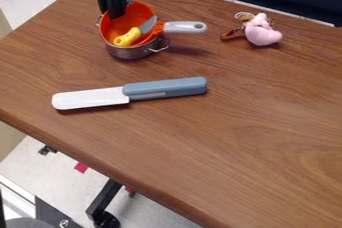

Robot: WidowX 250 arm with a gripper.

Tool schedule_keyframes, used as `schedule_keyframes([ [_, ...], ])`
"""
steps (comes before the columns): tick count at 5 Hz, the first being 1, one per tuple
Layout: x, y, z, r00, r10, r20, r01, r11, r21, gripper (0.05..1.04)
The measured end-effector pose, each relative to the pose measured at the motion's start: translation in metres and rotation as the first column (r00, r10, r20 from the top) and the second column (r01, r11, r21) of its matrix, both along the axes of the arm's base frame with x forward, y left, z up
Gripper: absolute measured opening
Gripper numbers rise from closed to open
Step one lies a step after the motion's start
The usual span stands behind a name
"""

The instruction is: Put the red pot to the top of the silver pot

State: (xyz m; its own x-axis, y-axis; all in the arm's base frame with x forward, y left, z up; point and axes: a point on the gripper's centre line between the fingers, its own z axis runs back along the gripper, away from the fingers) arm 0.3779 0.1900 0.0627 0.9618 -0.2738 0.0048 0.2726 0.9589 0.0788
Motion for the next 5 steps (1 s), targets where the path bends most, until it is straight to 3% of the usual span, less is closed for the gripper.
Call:
schedule_keyframes([
  [2,-0.002,-0.001,-0.004,1.000,0.018,-0.002,-0.018,1.000,-0.004,0.982],
  [4,-0.012,-0.018,0.047,0.995,-0.019,0.094,0.019,1.000,-0.006,0.999],
  [5,-0.016,-0.025,0.080,0.981,-0.011,0.192,0.010,1.000,0.006,0.999],
])
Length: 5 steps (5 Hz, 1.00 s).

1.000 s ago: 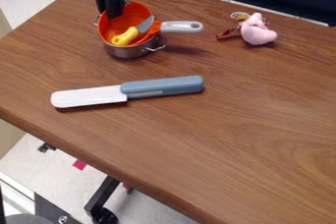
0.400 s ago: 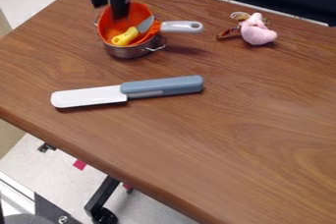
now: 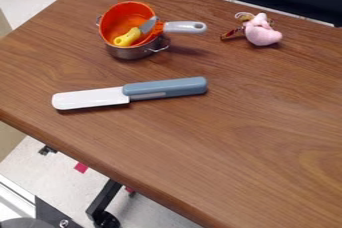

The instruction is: Put the red pot to the top of the silver pot

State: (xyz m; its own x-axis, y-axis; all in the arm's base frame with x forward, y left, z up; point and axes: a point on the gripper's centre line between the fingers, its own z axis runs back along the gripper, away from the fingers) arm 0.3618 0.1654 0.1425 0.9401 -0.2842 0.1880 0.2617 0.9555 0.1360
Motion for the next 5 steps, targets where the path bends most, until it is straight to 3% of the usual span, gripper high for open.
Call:
schedule_keyframes([
  [1,-0.009,-0.015,0.004,0.997,-0.067,-0.040,0.066,0.997,-0.027,0.999],
  [2,-0.025,-0.046,-0.004,0.981,-0.189,-0.041,0.187,0.981,-0.046,0.999],
  [3,-0.032,-0.074,0.000,0.954,-0.298,-0.026,0.297,0.954,-0.037,0.999],
  [4,-0.024,-0.100,0.000,0.953,-0.303,-0.028,0.303,0.953,-0.014,0.999],
  [5,-0.008,-0.126,-0.013,0.953,-0.304,-0.019,0.304,0.953,0.012,0.999],
])
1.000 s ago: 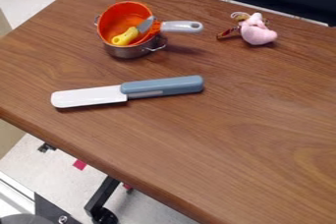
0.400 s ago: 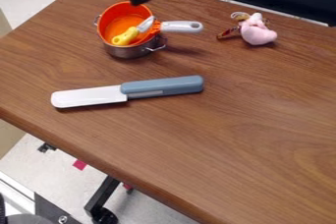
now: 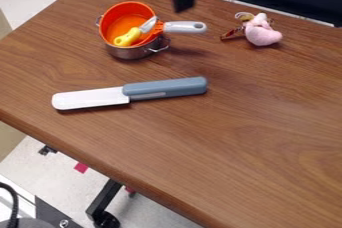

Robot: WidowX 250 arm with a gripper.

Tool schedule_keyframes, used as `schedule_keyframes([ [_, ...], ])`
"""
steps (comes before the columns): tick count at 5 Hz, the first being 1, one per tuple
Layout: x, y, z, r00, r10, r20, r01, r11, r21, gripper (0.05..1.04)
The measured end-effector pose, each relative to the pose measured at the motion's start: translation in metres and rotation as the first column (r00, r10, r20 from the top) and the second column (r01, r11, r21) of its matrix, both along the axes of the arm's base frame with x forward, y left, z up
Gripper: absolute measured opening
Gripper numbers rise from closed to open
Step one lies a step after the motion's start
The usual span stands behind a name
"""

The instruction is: Put the red pot to the top of the silver pot

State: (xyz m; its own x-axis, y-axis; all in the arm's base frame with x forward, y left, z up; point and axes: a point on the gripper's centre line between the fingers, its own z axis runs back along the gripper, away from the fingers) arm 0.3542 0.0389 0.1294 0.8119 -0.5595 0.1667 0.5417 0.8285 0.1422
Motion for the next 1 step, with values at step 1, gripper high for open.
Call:
schedule_keyframes([
  [1,0.0206,-0.0270,-0.0122,1.000,0.023,-0.021,-0.023,1.000,-0.001,0.999],
])
